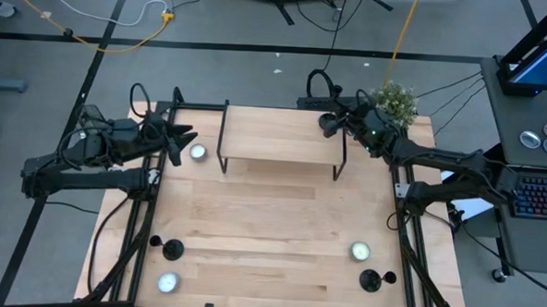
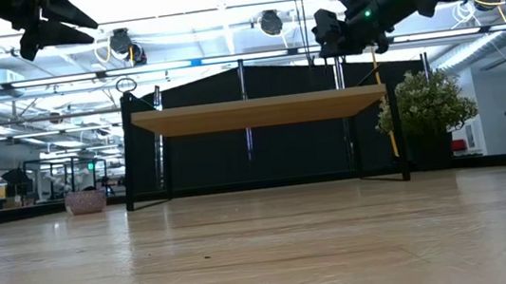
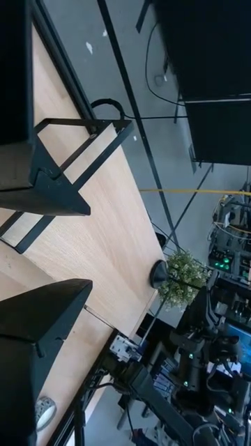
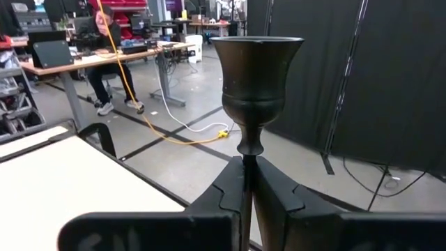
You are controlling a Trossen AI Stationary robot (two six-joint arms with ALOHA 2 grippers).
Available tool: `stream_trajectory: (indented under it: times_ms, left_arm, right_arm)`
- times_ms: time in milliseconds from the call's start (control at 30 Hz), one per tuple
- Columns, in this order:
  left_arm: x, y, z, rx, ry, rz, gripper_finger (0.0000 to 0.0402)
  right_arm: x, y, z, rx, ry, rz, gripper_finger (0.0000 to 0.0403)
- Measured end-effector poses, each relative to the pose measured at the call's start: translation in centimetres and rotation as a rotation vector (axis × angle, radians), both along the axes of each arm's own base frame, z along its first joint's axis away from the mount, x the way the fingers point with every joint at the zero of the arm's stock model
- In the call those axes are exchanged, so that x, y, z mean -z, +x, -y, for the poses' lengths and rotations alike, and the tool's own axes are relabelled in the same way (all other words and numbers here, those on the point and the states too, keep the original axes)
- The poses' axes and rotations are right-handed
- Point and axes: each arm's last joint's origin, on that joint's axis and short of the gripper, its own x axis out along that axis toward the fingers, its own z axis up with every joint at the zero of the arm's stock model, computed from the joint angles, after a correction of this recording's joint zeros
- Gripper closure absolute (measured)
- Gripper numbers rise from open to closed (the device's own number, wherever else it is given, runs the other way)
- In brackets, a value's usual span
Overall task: Pick & Place candle stick holders
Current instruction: Put the top black candle holder on the shelf, then put the left black candle holder on the shelf
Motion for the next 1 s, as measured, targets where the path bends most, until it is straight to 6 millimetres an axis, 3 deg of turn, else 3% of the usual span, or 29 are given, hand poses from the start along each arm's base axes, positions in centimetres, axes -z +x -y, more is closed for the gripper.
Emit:
stream_trajectory:
  times_ms: [433, 1000]
  left_arm:
    - [0.0, 0.01, 0.02, 0.009, -0.002, 0.001, 0.024]
    - [0.01, 0.01, 0.03, 0.009, -0.008, 0.003, 0.024]
  right_arm:
    - [0.2, 0.19, 0.1, -0.002, -0.012, -0.021, 0.0388]
    - [-0.5, -0.51, -0.41, -0.006, 0.002, 0.002, 0.0246]
